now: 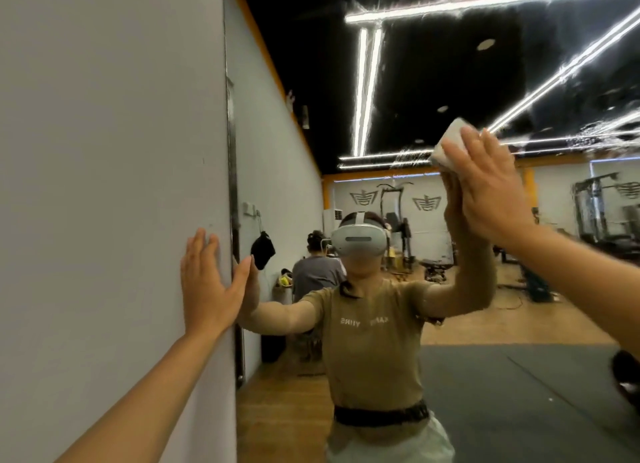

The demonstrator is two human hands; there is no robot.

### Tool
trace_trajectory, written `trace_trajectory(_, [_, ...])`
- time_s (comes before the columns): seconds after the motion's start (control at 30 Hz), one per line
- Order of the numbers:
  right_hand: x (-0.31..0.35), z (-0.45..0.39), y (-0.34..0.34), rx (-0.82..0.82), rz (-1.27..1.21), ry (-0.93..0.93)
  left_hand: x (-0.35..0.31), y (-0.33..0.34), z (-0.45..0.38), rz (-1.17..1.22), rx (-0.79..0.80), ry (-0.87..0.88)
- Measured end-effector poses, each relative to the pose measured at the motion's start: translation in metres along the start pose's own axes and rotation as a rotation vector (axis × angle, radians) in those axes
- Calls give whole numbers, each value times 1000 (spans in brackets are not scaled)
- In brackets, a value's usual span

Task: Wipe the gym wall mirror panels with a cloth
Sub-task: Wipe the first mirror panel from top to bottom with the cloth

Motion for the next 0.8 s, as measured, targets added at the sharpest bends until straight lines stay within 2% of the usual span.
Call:
trace_trajectory(0.23, [12, 191, 34, 144, 59, -190, -6, 5, 7, -33, 15, -45])
trace_trajectory(0.37, [7, 154, 22, 176, -5, -179, -6, 7, 8, -47, 17, -64])
trace_trajectory(0.5, [-28, 34, -5, -15, -50, 81, -8, 6, 8, -56, 42, -89])
trace_trajectory(0.6, [-51, -28, -22, -52, -55, 225, -12, 4, 11, -66, 67, -122])
trace_trajectory(0.7, [-48, -2, -19, -61, -80, 242, -16, 2, 11, -87, 91, -137])
trace_trajectory(0.8, [-31, 100, 5, -70, -78, 163, -17, -1, 10, -95, 107, -136])
Point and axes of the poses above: each hand's wrist, its own z-axis away from the middle knuckle, its own y-axis out of the palm, x = y × z, the point moved 7 cm from there along -z, towards the middle knuckle, and after that the axes turned 2 degrees about -z, right-handed, at the moved point
